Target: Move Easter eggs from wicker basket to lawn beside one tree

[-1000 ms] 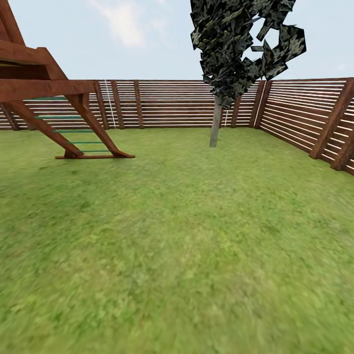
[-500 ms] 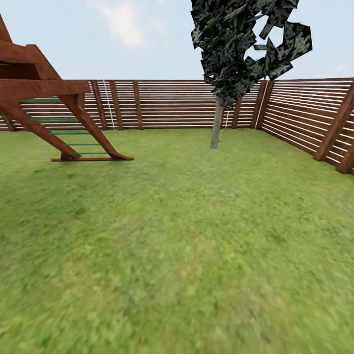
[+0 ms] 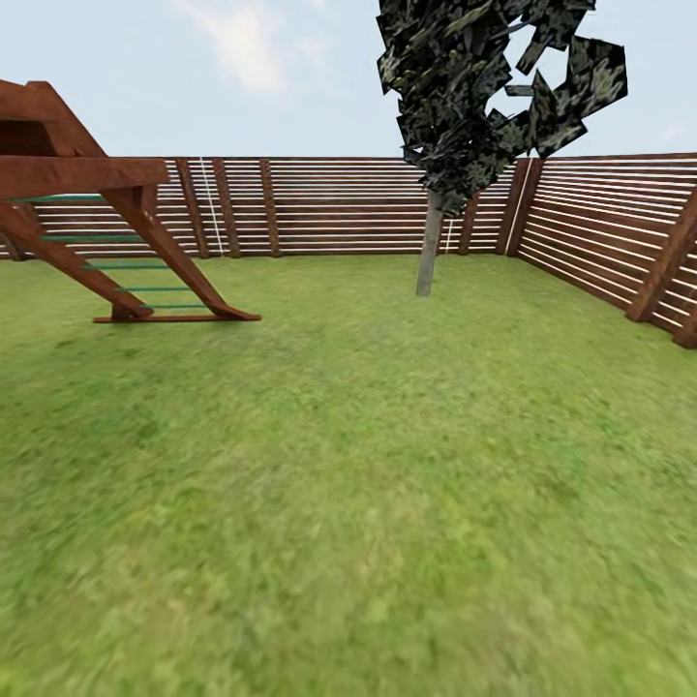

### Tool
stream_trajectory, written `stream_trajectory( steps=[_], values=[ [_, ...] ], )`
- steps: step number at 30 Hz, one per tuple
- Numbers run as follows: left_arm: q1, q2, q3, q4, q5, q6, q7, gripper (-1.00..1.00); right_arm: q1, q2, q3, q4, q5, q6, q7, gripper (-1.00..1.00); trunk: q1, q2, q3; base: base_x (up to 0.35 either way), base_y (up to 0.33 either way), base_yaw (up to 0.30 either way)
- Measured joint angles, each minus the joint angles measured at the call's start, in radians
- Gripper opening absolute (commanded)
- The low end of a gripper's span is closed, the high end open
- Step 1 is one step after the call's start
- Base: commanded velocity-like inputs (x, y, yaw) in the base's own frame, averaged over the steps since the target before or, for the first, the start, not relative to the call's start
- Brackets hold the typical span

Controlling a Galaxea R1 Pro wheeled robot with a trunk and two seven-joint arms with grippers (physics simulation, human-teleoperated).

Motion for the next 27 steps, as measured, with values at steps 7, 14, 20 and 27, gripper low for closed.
stream_trajectory(
  steps=[7, 14, 20, 27],
  values=[
    [0.0, 0.0, 0.0, 0.0, 0.0, 0.0, 0.0, 1.0, 0.0, 0.0, 0.0, 0.0, 0.0, 0.0, 0.0, 1.0, 0.0, 0.0, 0.0, 0.322, 0.0, 0.0],
    [0.0, 0.0, 0.0, 0.0, 0.0, 0.0, 0.0, 1.0, 0.0, 0.0, 0.0, 0.0, 0.0, 0.0, 0.0, 1.0, 0.0, 0.0, 0.0, 0.322, 0.0, 0.0],
    [0.0, 0.0, 0.0, 0.0, 0.0, 0.0, 0.0, 1.0, -0.001, 0.0, 0.0, 0.0, 0.0, 0.0, 0.0, 1.0, 0.0, 0.0, 0.0, 0.322, 0.0, 0.0],
    [0.0, 0.0, 0.0, 0.0, 0.0, 0.0, 0.0, 1.0, 0.0, 0.0, 0.0, 0.0, 0.0, 0.0, 0.0, 1.0, 0.0, 0.0, 0.0, 0.322, 0.0, 0.0]
  ],
)
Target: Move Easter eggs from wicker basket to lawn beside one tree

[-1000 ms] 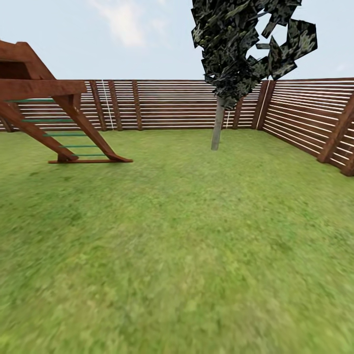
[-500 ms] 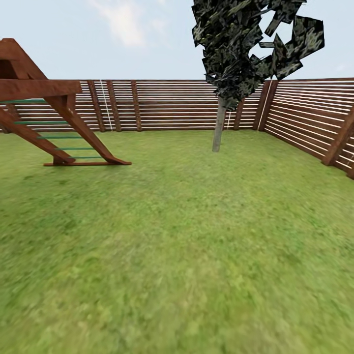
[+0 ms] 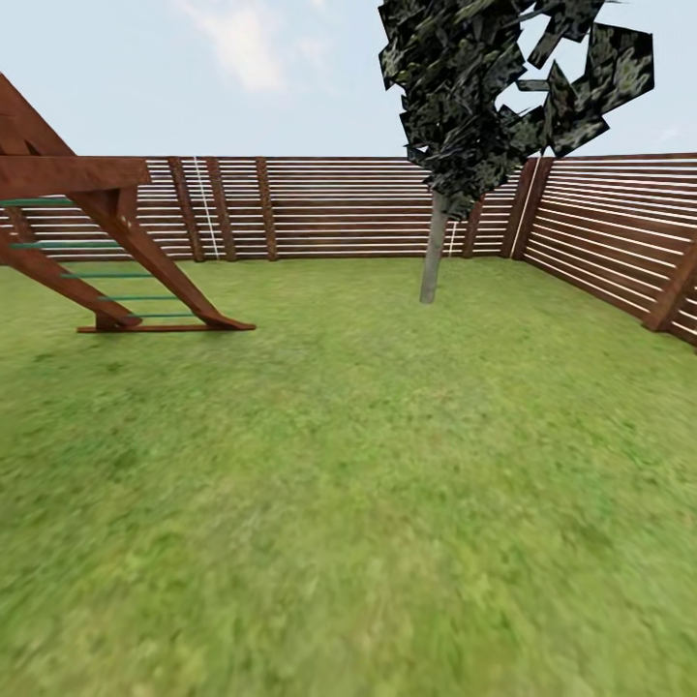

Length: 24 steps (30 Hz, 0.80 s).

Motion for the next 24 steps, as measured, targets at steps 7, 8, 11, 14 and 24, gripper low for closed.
stream_trajectory(
  steps=[7, 8, 11, 14, 24],
  values=[
    [0.0, 0.0, 0.0, 0.0, 0.0, 0.0, 0.0, 1.0, 0.0, 0.0, 0.0, 0.0, 0.0, 0.0, 0.0, 1.0, 0.0, 0.0, 0.0, 0.323, 0.0, 0.0],
    [0.0, 0.0, 0.0, 0.0, 0.0, 0.0, 0.0, 1.0, 0.0, 0.0, 0.0, 0.0, 0.0, 0.0, 0.0, 1.0, 0.0, 0.0, 0.0, 0.323, 0.0, 0.0],
    [0.0, 0.0, 0.0, 0.0, 0.0, 0.0, 0.0, 1.0, 0.0, 0.0, 0.0, 0.0, 0.0, 0.0, 0.0, 1.0, 0.0, 0.0, 0.0, 0.322, 0.0, 0.0],
    [0.0, 0.0, 0.0, 0.0, 0.0, 0.0, 0.0, 1.0, 0.0, 0.0, 0.0, 0.0, 0.0, 0.0, 0.0, 1.0, 0.0, 0.0, 0.0, 0.322, 0.0, 0.0],
    [0.0, 0.0, 0.0, 0.0, 0.0, 0.0, 0.0, 1.0, 0.0, 0.0, 0.0, 0.0, 0.0, 0.0, 0.0, 1.0, 0.0, 0.0, 0.0, 0.322, 0.0, 0.0]
  ],
)
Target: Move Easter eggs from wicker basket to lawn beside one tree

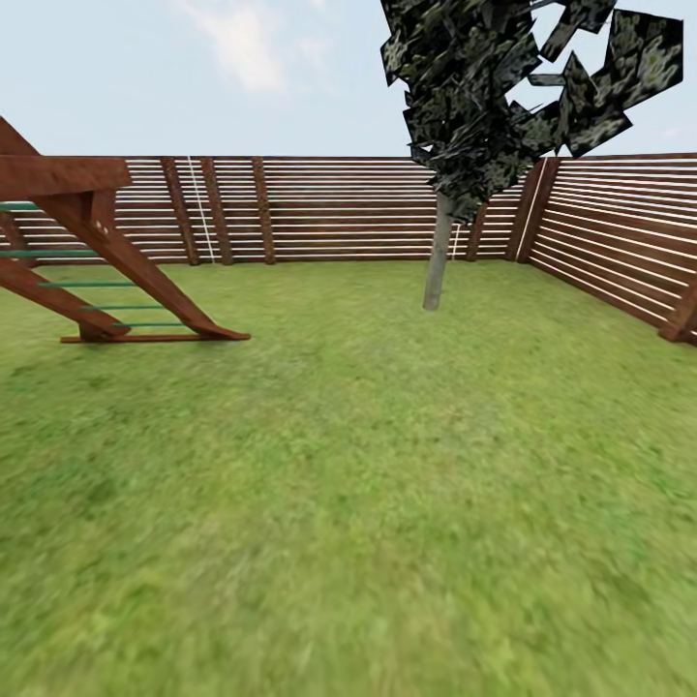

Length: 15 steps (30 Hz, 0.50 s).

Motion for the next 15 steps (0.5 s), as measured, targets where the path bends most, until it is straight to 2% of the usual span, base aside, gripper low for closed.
stream_trajectory(
  steps=[15],
  values=[
    [0.0, 0.0, -0.001, 0.0, 0.0, 0.0, 0.0, 1.0, 0.0, 0.002, -0.002, 0.0, -0.006, 0.0, 0.0, 1.0, 0.0, 0.0, 0.0, 0.322, 0.0, 0.0]
  ],
)
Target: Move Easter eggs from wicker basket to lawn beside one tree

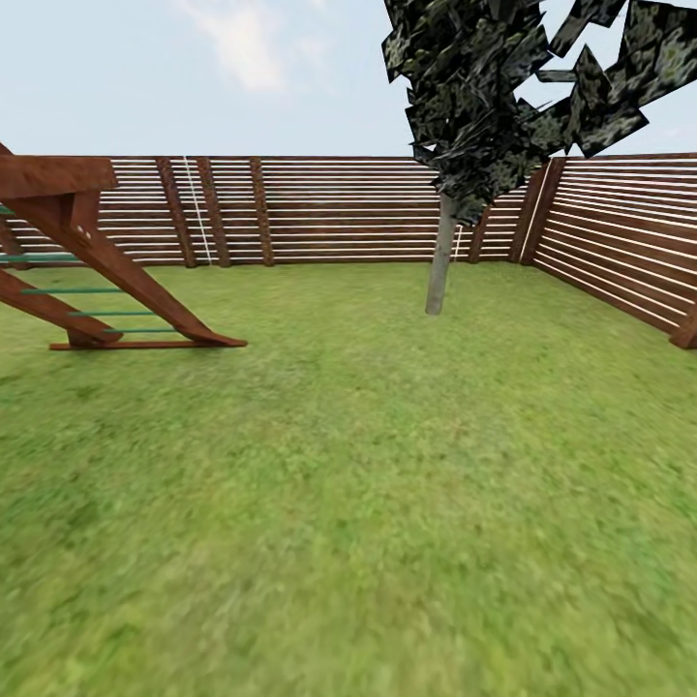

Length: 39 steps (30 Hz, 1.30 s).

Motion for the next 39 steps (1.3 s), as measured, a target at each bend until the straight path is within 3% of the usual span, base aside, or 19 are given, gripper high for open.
stream_trajectory(
  steps=[39],
  values=[
    [0.0, 0.0, 0.0, 0.0, 0.0, 0.0, 0.0, 1.0, 0.0, -0.01, 0.004, 0.001, 0.009, 0.0, 0.0, 1.0, 0.0, 0.0, -0.007, 0.323, 0.0, 0.034]
  ],
)
